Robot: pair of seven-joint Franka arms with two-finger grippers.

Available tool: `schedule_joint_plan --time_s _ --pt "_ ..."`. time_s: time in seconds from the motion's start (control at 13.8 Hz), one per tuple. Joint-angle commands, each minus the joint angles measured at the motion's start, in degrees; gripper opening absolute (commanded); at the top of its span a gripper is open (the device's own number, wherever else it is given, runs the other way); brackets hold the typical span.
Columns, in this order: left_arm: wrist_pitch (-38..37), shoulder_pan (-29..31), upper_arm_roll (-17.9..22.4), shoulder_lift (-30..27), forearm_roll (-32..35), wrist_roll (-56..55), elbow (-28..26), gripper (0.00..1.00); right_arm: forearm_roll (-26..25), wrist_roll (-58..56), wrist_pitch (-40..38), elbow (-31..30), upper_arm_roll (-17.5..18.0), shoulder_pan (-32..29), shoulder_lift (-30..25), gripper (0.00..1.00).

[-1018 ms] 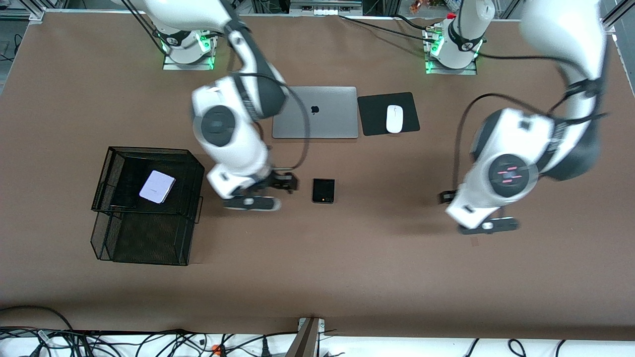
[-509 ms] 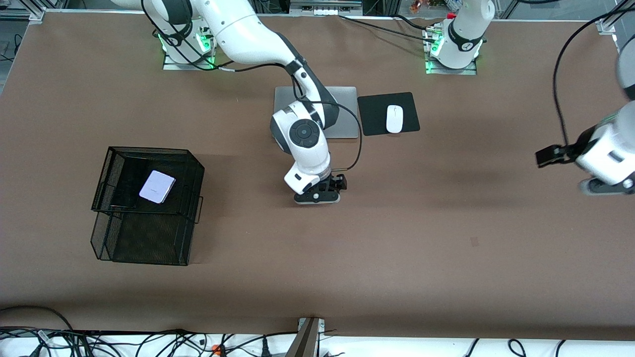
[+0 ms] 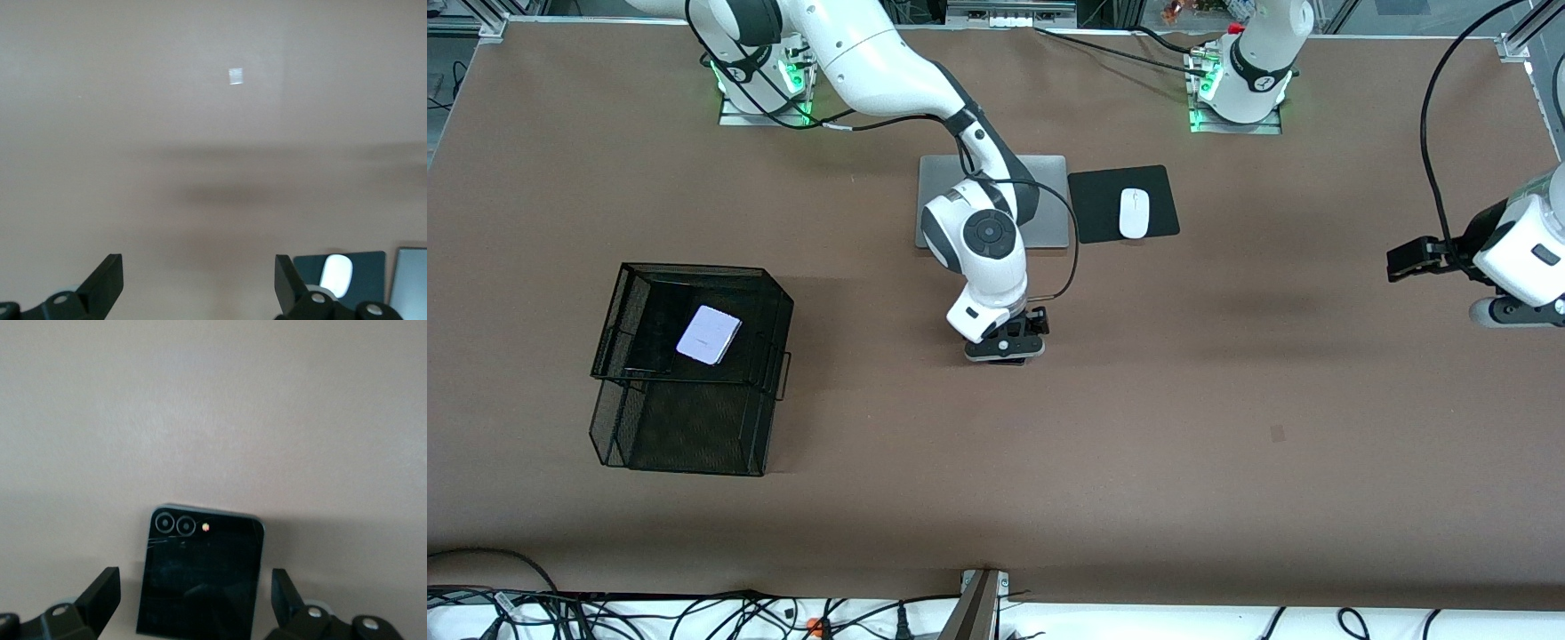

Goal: Place phones with both arms
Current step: 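Grasp the flip phone with the right gripper while the left gripper withdraws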

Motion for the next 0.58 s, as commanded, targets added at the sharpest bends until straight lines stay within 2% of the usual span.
schedule_joint_plan --time_s 0.0,0.07,0.29,0.51 --pt "-0.5 -0.9 0.9 -4.1 -2.2 1.2 -2.6 1.0 -1.5 1.2 -0.2 -0.6 -0.3 1.2 0.4 1.0" --pt "-1.0 -2.2 2.0 -4.9 -2.3 1.3 -2.8 1.0 -1.7 1.3 -0.2 -0.7 -0.3 1.2 0.4 1.0" --pt "-2.5 -8.9 11.6 -7.5 -5.9 5.5 -3.5 1.0 -4.3 1.5 0.1 -1.2 -0.2 1.3 1.3 1.0" --pt "-2.7 -10.2 13.0 -9.0 -6.4 6.6 -5.3 1.0 -4.4 1.6 0.1 -1.2 -0.2 1.6 1.6 0.99"
